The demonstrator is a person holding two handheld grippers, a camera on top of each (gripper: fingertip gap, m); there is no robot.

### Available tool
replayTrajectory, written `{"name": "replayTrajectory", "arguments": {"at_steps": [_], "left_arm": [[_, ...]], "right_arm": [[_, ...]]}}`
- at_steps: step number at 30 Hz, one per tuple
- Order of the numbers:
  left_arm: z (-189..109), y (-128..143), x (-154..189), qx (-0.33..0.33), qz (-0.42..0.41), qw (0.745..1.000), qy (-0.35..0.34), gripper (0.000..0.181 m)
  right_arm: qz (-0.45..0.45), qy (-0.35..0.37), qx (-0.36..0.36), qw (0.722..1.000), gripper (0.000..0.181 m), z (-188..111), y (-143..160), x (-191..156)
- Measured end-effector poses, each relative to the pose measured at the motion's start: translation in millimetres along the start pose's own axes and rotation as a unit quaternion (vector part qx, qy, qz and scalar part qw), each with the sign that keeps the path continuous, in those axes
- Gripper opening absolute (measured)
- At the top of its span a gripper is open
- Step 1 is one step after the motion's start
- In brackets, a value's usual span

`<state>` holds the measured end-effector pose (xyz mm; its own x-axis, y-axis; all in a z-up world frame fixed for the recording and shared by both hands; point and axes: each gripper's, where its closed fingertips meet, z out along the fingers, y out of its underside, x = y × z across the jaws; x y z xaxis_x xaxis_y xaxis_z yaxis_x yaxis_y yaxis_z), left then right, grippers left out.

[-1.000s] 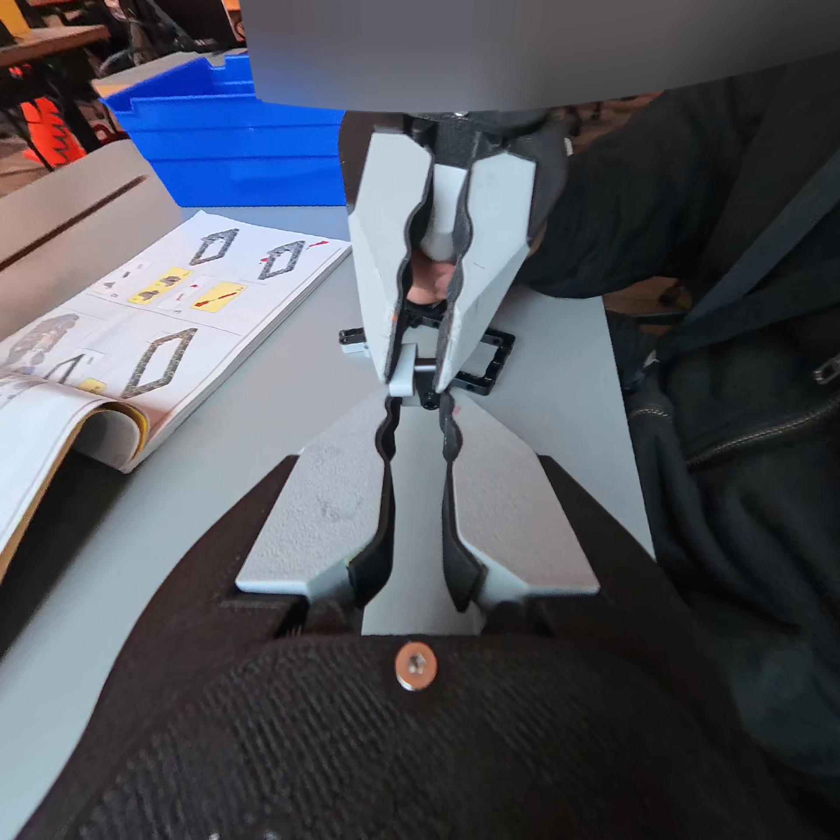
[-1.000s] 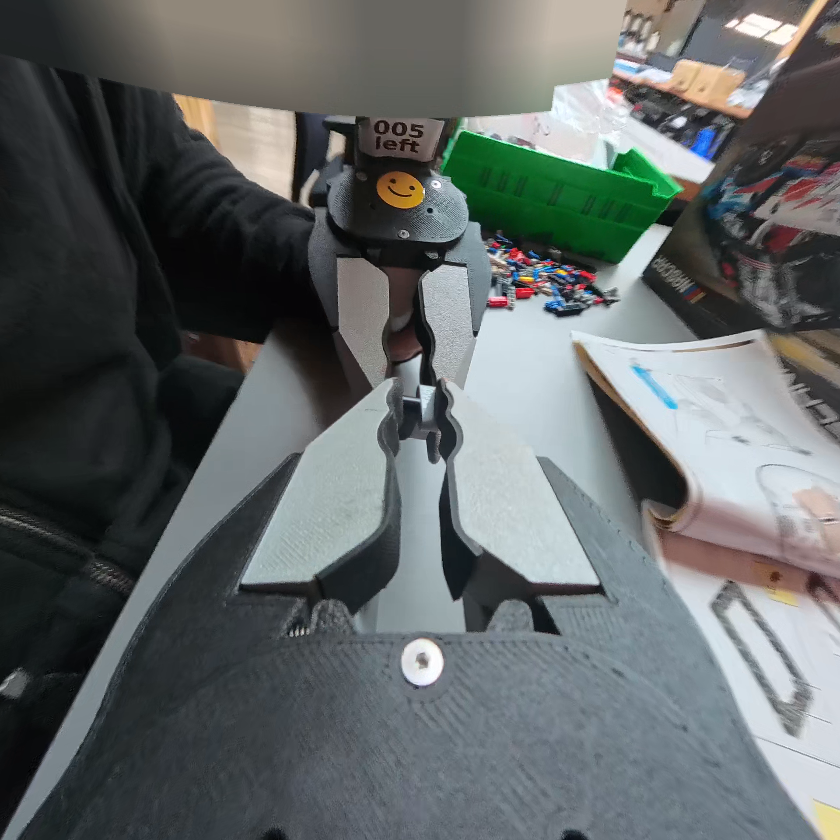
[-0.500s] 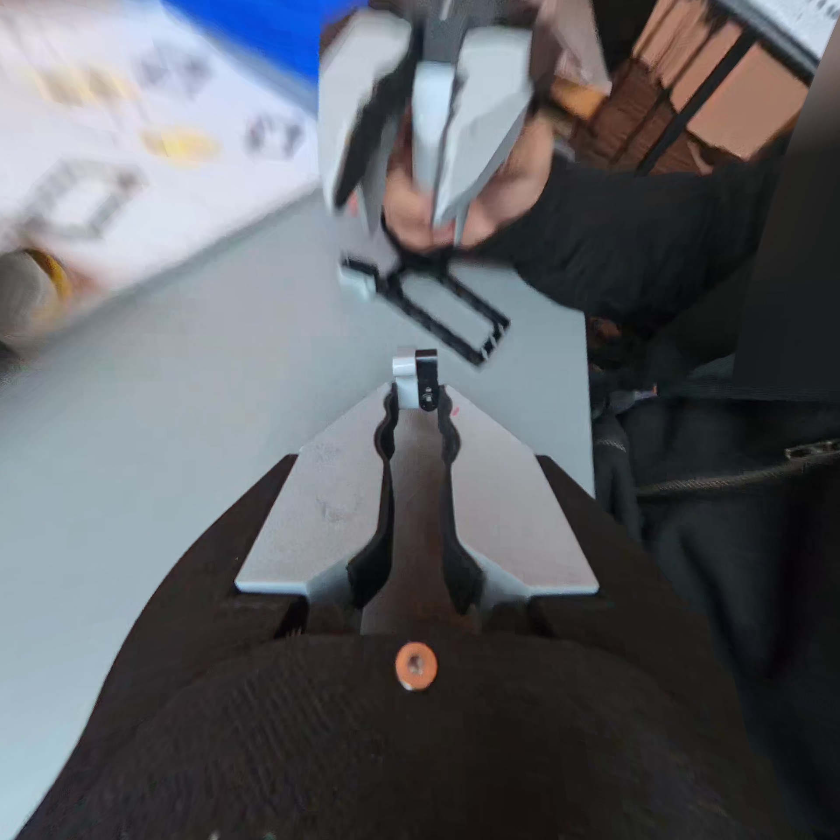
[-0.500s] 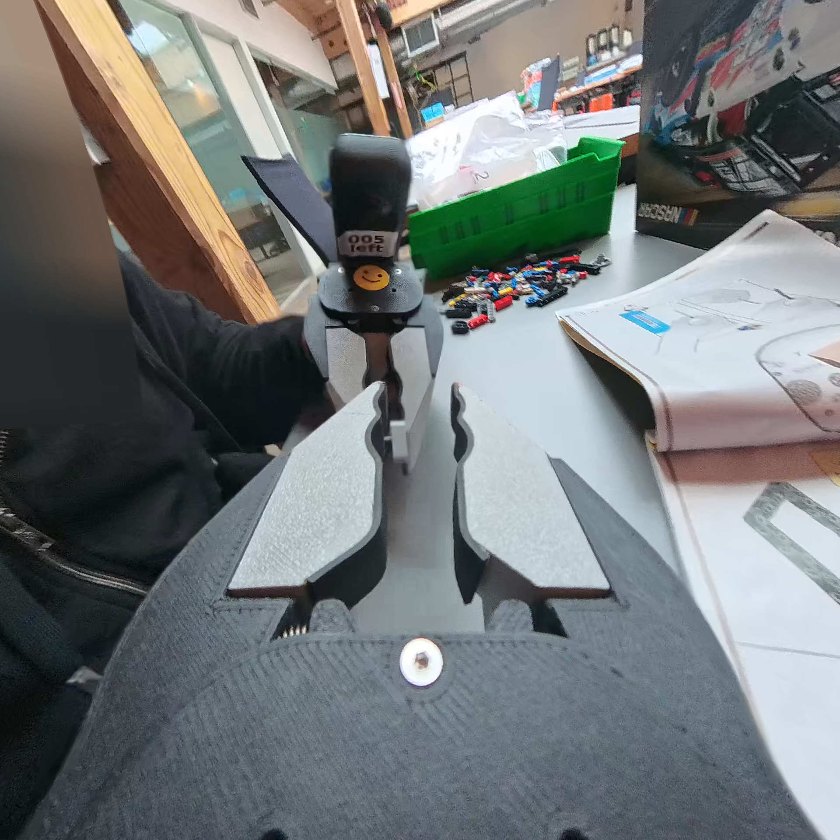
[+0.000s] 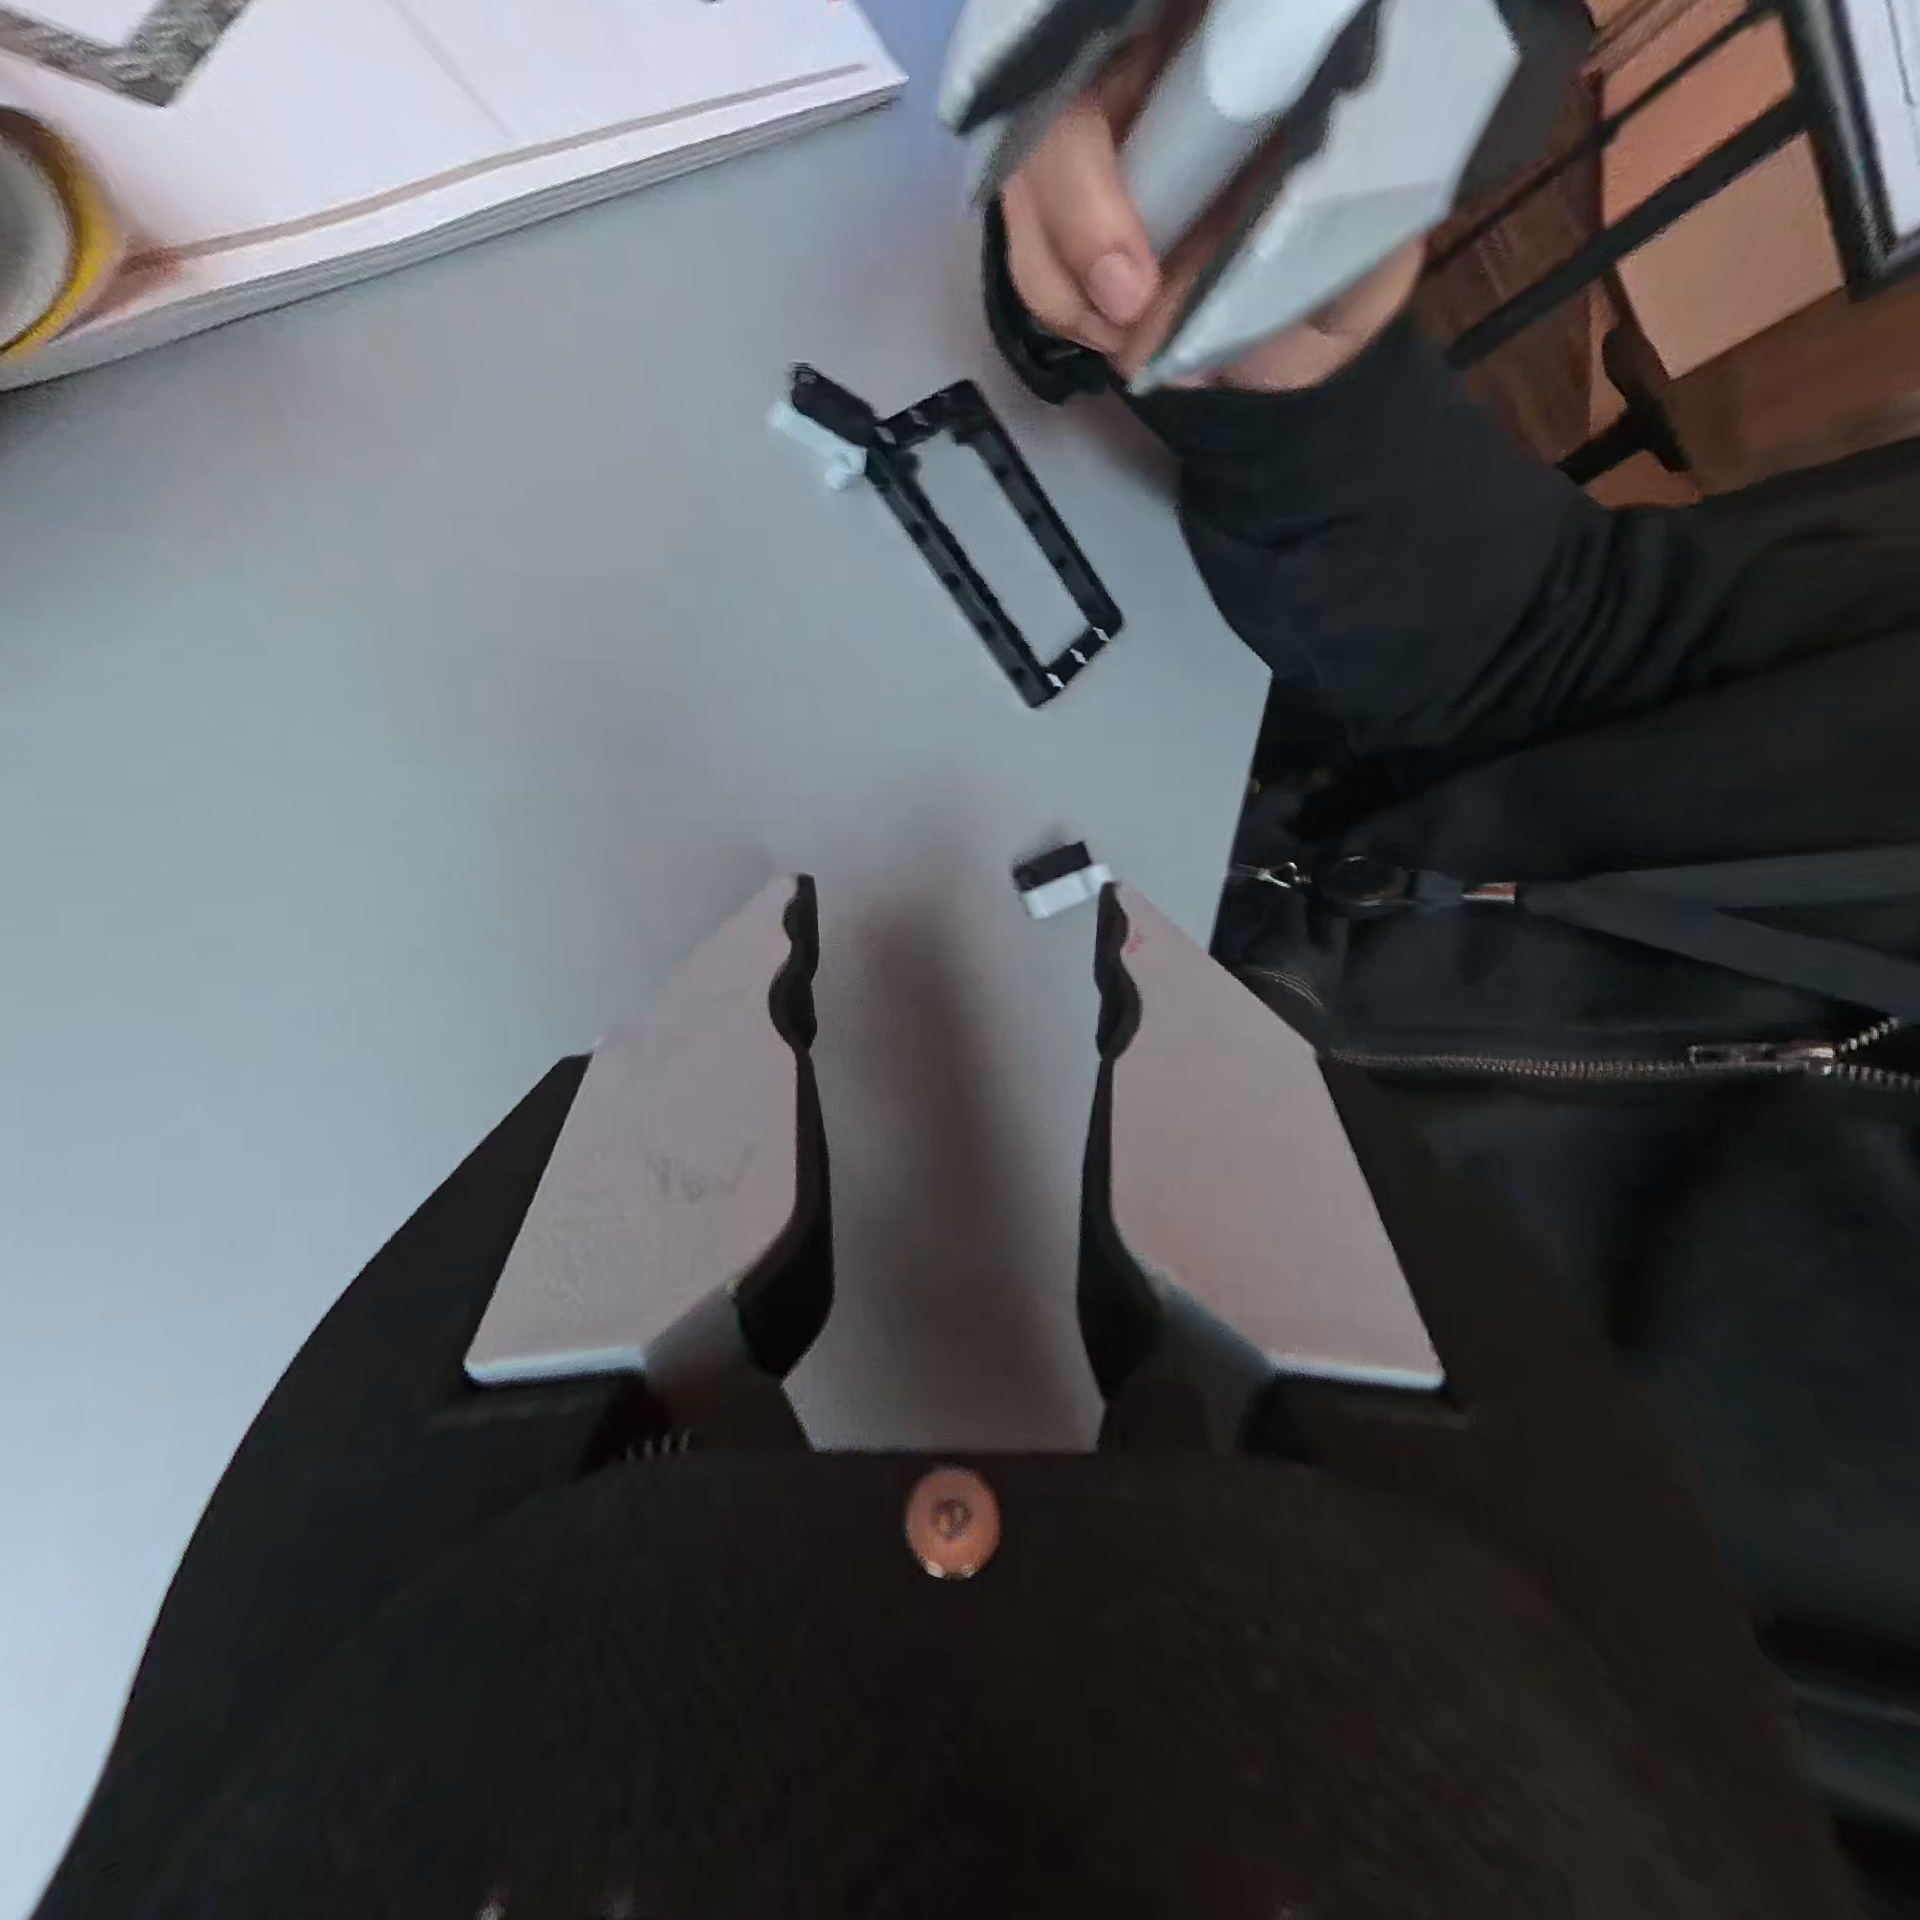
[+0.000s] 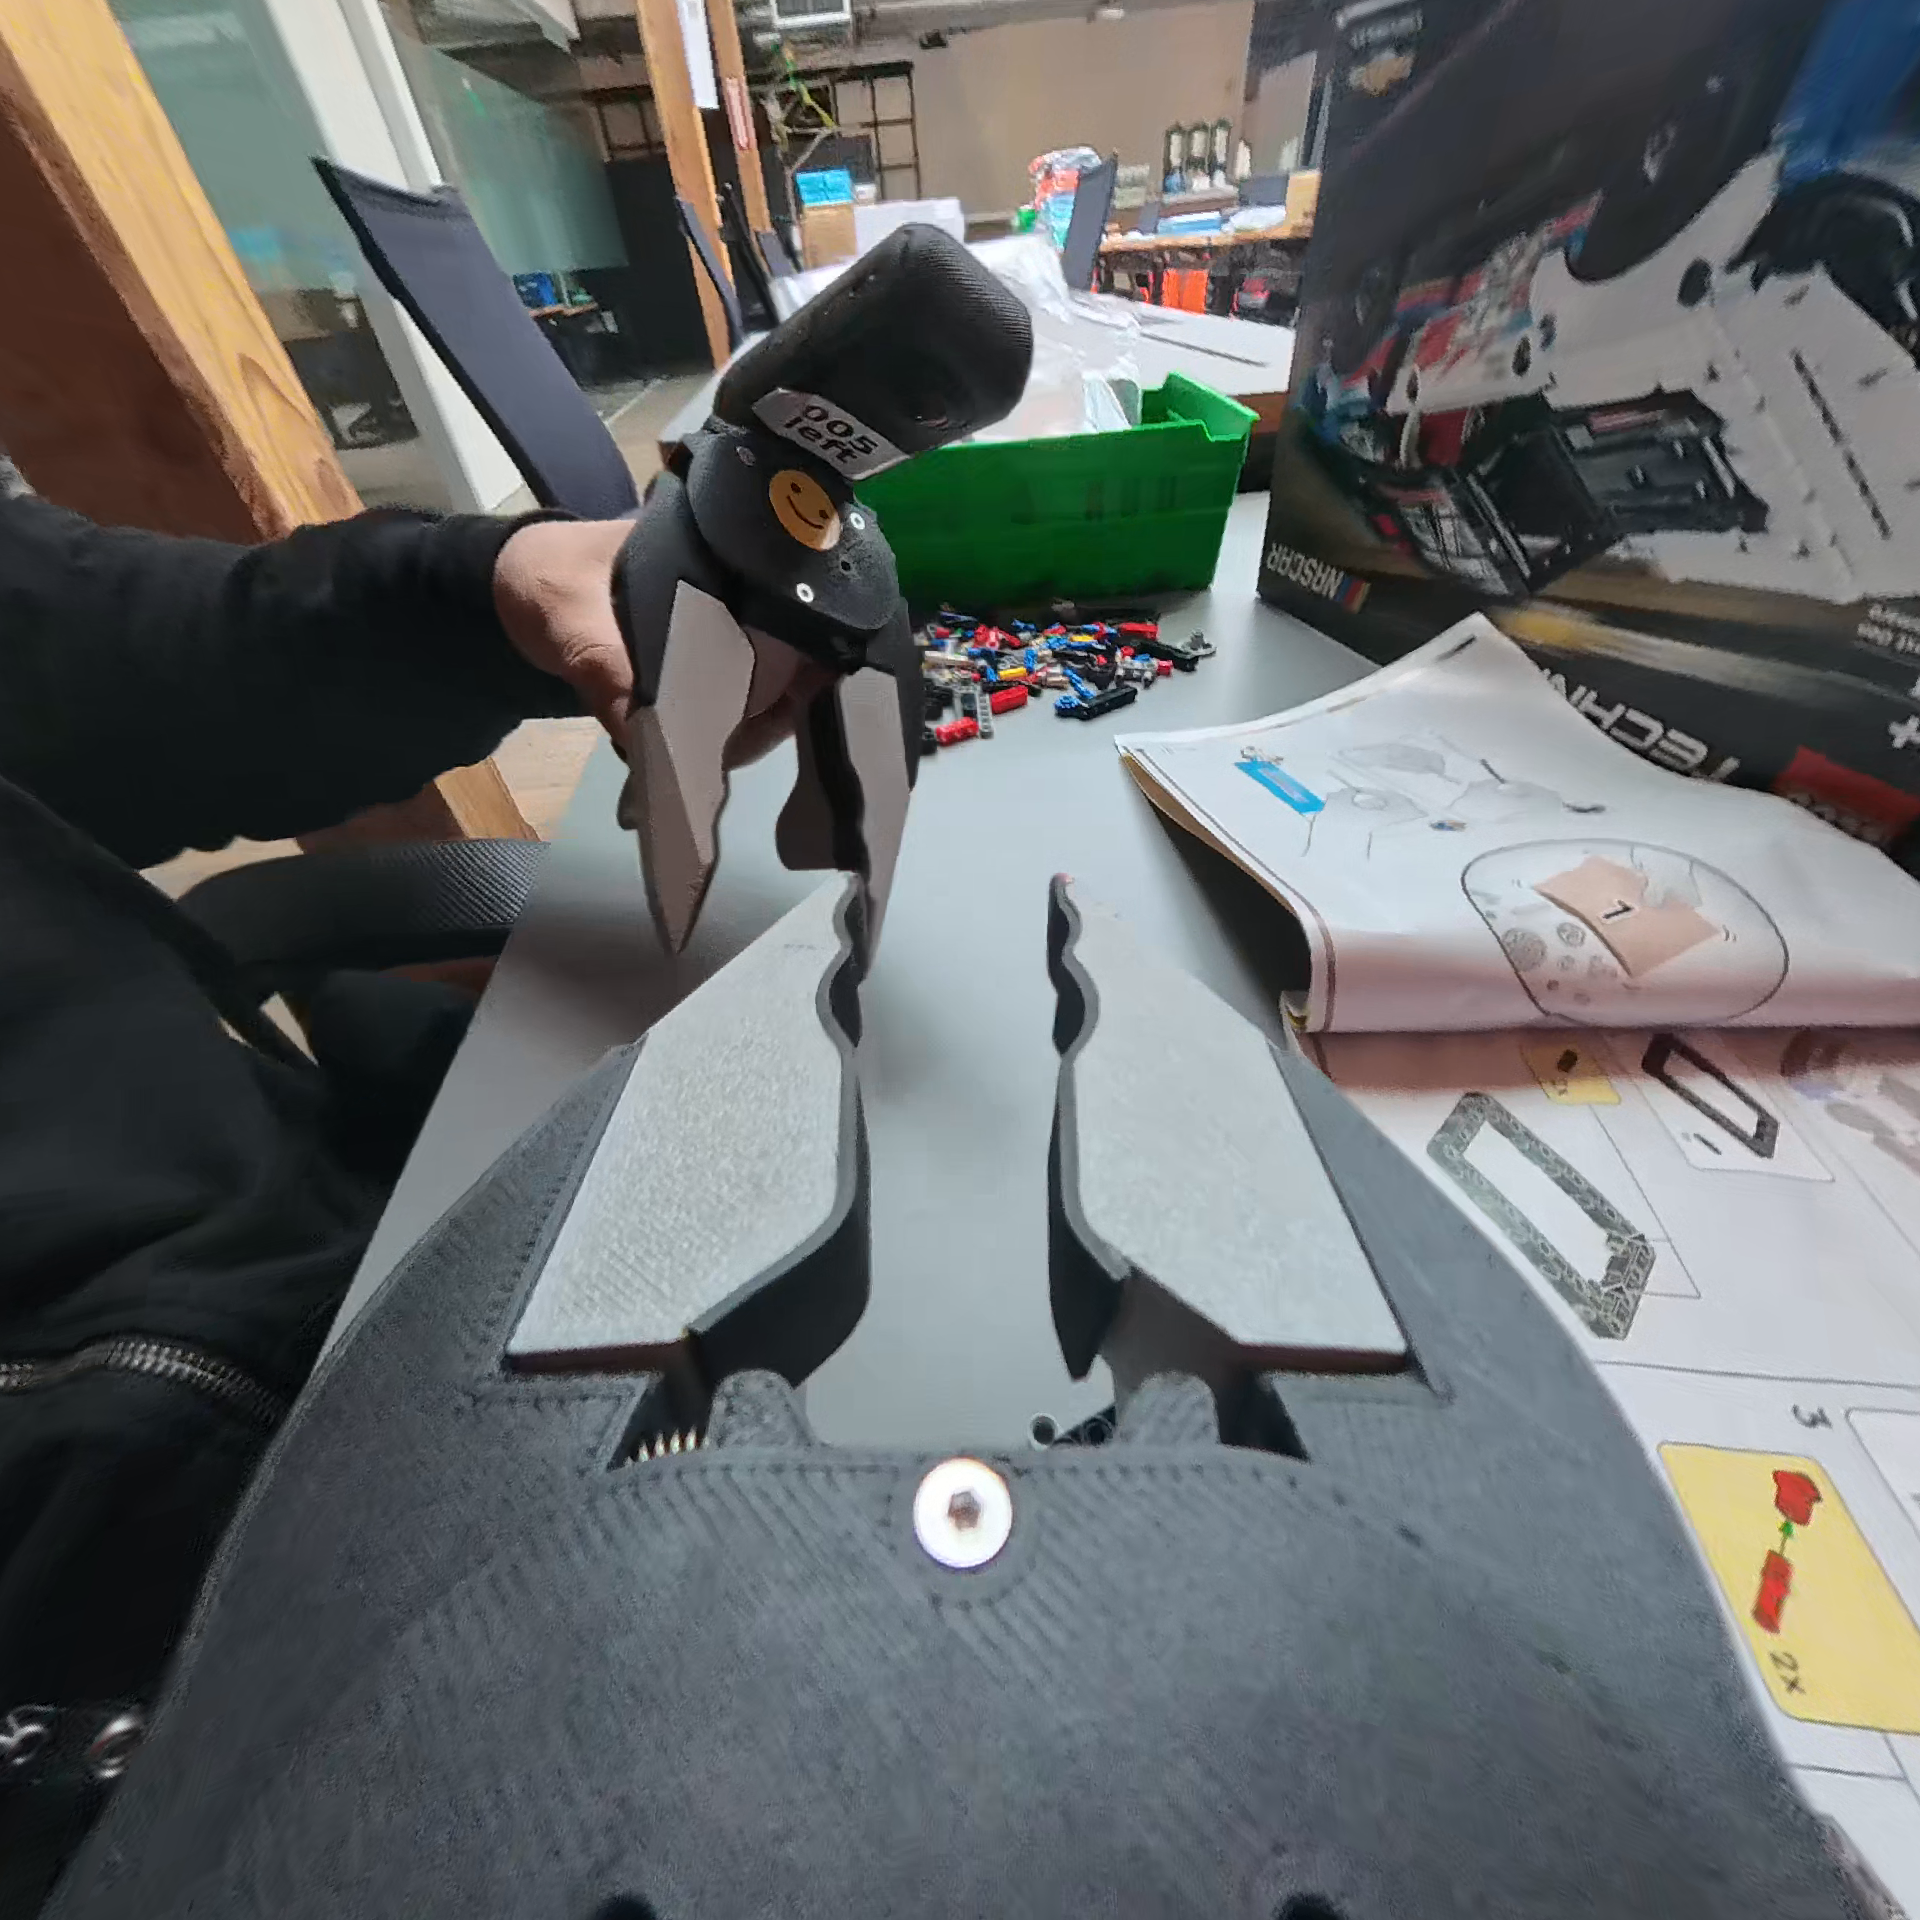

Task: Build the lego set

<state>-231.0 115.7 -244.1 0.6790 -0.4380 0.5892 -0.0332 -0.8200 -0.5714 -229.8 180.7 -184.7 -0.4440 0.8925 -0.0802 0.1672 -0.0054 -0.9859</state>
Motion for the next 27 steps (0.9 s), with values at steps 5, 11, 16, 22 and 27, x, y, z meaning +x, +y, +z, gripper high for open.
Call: {"name": "replayTrajectory", "arguments": {"at_steps": [5, 11, 16, 22, 27], "left_arm": [[14.5, 31.9, 21.7, -0.035, 0.102, 0.993, -0.047, 0.044], [31.9, 53.3, 13.8, -0.059, 0.139, 0.984, -0.091, 0.038], [40.1, 53.0, 18.7, -0.047, 0.128, 0.989, -0.060, 0.036], [36.2, 48.1, 25.6, -0.002, 0.078, 0.997, 0.003, 0.036], [20.2, 17.6, 68.3, 0.087, 0.062, 0.982, 0.159, 0.031]], "right_arm": [[-0.037, -0.030, -0.055, 0.997, 0.040, -7.4, 7.6, -43.0], [-0.075, 0.031, -0.211, 0.974, 0.044, -9.5, 64.4, -99.3], [-0.147, 0.094, -0.265, 0.948, 0.029, 3.9, 97.4, -99.2], [-0.337, 0.117, -0.235, 0.904, 0.006, 10.0, 88.9, -98.5], [-0.583, 0.164, -0.138, 0.783, 0.006, 1.6, 47.2, -118.7]]}}
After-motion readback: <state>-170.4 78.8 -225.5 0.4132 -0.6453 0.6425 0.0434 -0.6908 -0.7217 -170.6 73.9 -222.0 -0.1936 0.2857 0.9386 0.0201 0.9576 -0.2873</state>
